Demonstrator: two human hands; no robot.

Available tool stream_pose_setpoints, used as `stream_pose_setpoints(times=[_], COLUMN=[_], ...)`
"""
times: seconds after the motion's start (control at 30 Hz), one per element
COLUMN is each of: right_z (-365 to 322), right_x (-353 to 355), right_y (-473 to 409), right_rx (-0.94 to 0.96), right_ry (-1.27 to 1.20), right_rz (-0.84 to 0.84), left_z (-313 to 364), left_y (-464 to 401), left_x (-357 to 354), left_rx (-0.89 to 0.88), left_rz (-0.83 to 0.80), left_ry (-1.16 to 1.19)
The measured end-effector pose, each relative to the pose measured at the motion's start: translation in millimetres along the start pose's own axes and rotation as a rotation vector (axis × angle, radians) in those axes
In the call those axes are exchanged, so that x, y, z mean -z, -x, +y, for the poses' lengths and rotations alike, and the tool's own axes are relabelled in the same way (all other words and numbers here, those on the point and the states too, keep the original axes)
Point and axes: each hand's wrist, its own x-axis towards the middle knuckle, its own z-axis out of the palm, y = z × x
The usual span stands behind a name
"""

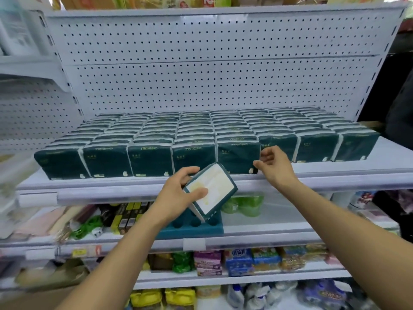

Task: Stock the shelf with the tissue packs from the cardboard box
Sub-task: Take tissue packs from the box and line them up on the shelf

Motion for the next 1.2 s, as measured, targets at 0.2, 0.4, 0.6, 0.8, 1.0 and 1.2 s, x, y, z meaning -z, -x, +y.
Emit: stream_pose_setpoints(times=[0.2, 0.4, 0.6, 0.8, 1.0, 1.2], right_z=[3, -10, -24, -18, -8, 6], right_x=[16, 22, 43, 50, 75, 106], right_y=[29, 48, 51, 50, 44, 27], right_rx=[0.85, 0.919, 0.244, 0.063, 0.214, 0.343], right_ry=[0.516, 0.272, -0.372, -0.579, -0.269, -0.159], right_rz=[-0.082, -0.18, -0.343, -0.424, -0.233, -0.313], left_z=[15, 43, 47, 53, 64, 73], left_y=[-4, -3, -4, -3, -14, -24], left_x=[-12, -29, -32, -55, -73, -101], left_rx=[-0.006, 0.077, 0.08, -0.003, -0.183, -0.319], left_rz=[0.057, -0.006, 0.015, -0.092, -0.018, -0.086], left_ry=[0.095, 0.316, 0.249, 0.149, -0.025, -0.214])
